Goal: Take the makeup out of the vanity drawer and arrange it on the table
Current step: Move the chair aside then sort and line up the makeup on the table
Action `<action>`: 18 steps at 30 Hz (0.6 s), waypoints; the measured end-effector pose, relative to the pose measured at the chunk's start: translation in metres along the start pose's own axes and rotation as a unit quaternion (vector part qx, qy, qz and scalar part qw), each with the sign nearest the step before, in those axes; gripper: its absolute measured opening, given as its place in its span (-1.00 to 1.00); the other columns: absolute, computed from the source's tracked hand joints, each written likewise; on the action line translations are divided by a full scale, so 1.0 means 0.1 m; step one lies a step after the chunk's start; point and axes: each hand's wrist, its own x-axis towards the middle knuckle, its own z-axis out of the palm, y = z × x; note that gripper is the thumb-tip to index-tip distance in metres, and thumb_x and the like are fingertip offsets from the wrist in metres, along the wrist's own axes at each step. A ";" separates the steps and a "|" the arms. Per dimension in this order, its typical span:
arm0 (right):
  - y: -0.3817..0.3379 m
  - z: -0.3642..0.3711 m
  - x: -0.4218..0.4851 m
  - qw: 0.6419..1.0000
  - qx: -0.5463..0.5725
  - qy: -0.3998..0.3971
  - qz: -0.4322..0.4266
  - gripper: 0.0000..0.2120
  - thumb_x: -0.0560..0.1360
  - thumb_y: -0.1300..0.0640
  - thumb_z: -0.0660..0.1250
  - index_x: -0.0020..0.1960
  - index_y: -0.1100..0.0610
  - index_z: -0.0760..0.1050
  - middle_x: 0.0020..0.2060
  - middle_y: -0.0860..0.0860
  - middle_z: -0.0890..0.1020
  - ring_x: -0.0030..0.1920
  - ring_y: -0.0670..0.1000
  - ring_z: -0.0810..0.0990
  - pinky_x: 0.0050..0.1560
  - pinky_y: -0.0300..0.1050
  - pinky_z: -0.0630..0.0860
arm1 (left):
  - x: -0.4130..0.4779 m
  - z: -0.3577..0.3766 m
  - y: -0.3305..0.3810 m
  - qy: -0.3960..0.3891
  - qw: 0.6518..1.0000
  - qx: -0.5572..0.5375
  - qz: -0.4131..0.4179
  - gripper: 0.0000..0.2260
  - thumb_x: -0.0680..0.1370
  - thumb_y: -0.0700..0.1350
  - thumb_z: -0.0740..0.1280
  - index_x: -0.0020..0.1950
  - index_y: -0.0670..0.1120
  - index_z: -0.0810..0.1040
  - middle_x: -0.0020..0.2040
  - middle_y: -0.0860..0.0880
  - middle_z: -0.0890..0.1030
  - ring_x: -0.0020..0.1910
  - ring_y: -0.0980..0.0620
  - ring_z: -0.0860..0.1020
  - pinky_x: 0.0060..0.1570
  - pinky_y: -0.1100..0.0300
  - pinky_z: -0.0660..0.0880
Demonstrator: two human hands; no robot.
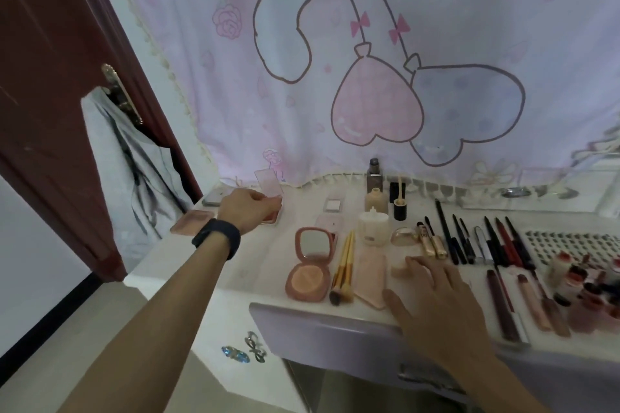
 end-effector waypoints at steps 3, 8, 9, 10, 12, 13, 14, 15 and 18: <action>0.01 0.03 0.02 1.000 0.023 -0.012 0.001 -0.36 0.54 -0.35 0.10 0.37 0.09 0.43 0.30 0.07 0.53 0.26 0.11 0.51 0.14 0.02 0.54 | 0.38 0.27 0.03 -0.022 1.000 -0.002 -0.015 -0.61 0.45 0.19 0.44 -0.24 -0.16 0.67 -0.27 -0.02 0.68 -0.25 -0.01 0.61 -0.21 0.21 0.50; 0.01 0.06 0.01 0.999 0.030 0.007 0.016 -0.28 0.49 -0.35 0.14 0.42 0.16 0.39 0.17 0.02 0.59 0.15 0.05 0.57 0.05 -0.08 0.55 | 0.86 0.67 0.09 -0.055 0.996 0.063 -0.012 -0.68 0.47 0.12 0.43 -0.25 -0.12 0.55 -0.34 -0.06 0.57 -0.38 -0.01 0.48 -0.39 0.27 0.40; 0.01 0.06 0.02 0.999 0.027 0.008 0.017 -0.28 0.49 -0.34 0.15 0.42 0.16 0.39 0.14 0.01 0.60 0.12 0.04 0.58 0.04 -0.09 0.55 | 0.93 0.73 0.10 -0.059 0.995 0.077 -0.016 -0.68 0.46 0.10 0.43 -0.27 -0.12 0.50 -0.35 -0.06 0.54 -0.40 0.00 0.46 -0.41 0.27 0.38; 0.01 0.07 0.02 0.999 0.025 0.008 0.019 -0.28 0.49 -0.34 0.16 0.42 0.17 0.38 0.12 0.01 0.61 0.10 0.04 0.58 0.03 -0.09 0.56 | 0.98 0.79 0.11 -0.062 0.994 0.090 -0.021 -0.68 0.45 0.09 0.43 -0.27 -0.13 0.46 -0.34 -0.07 0.51 -0.40 -0.01 0.45 -0.41 0.26 0.36; 0.03 0.10 0.02 1.000 0.020 0.010 0.021 -0.30 0.49 -0.33 0.16 0.41 0.17 0.37 0.08 0.01 0.61 0.06 0.03 0.59 0.00 -0.09 0.57 | 1.06 0.89 0.15 -0.071 0.990 0.118 -0.025 -0.67 0.42 0.09 0.43 -0.24 -0.14 0.44 -0.28 -0.10 0.52 -0.34 -0.06 0.48 -0.39 0.22 0.36; 0.04 0.11 0.02 1.000 0.018 0.013 0.020 -0.31 0.50 -0.32 0.16 0.41 0.16 0.36 0.07 0.01 0.61 0.05 0.03 0.59 0.00 -0.08 0.57 | 1.10 0.93 0.16 -0.076 0.988 0.131 -0.027 -0.67 0.42 0.10 0.43 -0.21 -0.15 0.46 -0.24 -0.12 0.54 -0.29 -0.08 0.51 -0.37 0.21 0.38; 0.04 0.13 0.01 1.000 0.018 0.017 0.015 -0.32 0.50 -0.31 0.16 0.41 0.15 0.34 0.08 0.01 0.61 0.06 0.03 0.58 0.01 -0.07 0.58 | 1.13 0.97 0.16 -0.081 0.987 0.139 -0.028 -0.66 0.41 0.11 0.43 -0.16 -0.15 0.49 -0.20 -0.13 0.57 -0.24 -0.10 0.54 -0.36 0.20 0.39; 0.05 0.13 0.01 1.000 0.017 0.019 0.012 -0.34 0.51 -0.30 0.15 0.42 0.15 0.33 0.08 0.01 0.61 0.06 0.03 0.58 0.03 -0.07 0.58 | 1.15 1.01 0.17 -0.084 0.986 0.144 -0.029 -0.65 0.41 0.12 0.43 -0.11 -0.15 0.50 -0.17 -0.13 0.57 -0.19 -0.11 0.55 -0.35 0.20 0.40; 0.07 0.17 0.01 1.000 0.017 0.022 0.011 -0.36 0.53 -0.27 0.15 0.43 0.15 0.32 0.10 0.00 0.60 0.08 -0.01 0.54 0.10 -0.13 0.53 | 1.18 1.13 0.16 -0.087 0.982 0.167 -0.023 -0.64 0.41 0.13 0.43 -0.12 -0.15 0.49 -0.19 -0.12 0.56 -0.23 -0.09 0.53 -0.42 0.20 0.35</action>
